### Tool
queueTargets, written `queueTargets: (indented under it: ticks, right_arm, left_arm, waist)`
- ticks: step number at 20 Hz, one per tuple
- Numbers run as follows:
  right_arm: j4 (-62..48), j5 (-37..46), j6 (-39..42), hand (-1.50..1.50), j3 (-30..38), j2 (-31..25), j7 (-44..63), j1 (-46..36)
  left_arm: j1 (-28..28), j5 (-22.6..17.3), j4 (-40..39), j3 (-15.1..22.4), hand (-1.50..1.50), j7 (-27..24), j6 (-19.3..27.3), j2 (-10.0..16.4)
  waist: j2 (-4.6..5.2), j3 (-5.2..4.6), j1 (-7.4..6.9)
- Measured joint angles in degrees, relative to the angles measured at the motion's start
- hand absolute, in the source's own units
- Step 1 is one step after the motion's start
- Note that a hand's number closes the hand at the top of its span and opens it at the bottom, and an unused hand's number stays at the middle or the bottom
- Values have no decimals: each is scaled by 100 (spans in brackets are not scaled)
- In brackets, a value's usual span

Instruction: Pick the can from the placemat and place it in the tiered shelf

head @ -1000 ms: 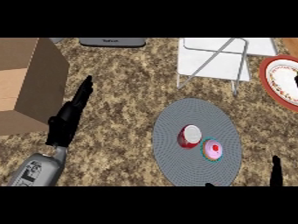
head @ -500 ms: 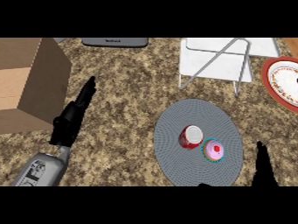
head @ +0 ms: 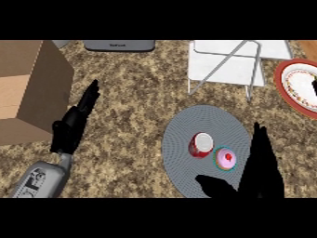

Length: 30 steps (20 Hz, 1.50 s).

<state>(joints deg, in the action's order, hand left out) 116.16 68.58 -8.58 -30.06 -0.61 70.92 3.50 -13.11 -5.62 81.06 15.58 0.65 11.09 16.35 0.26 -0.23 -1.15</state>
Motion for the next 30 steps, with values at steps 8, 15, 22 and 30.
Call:
queueTargets:
  ticks: [8,15,22,30]
  right_arm:
    - [-387,-113,233,-150,218,11,51,-560]
    - [-766,-321,298,-150,437,13,45,-888]
    - [-1158,-445,243,-150,455,12,39,-976]
    - [-1625,-602,184,-150,566,9,36,-1132]
  left_arm:
    - [106,6,-16,-87,0,-93,-60,12]
    - [96,69,-32,-101,0,-59,-34,-48]
    - [148,114,-14,-101,0,-36,-55,-81]
    - [107,116,-28,-183,0,-19,-135,-68]
  waist:
    - [-11,6,23]
    - [-18,10,46]
    - [-24,13,53]
    - [-25,15,54]
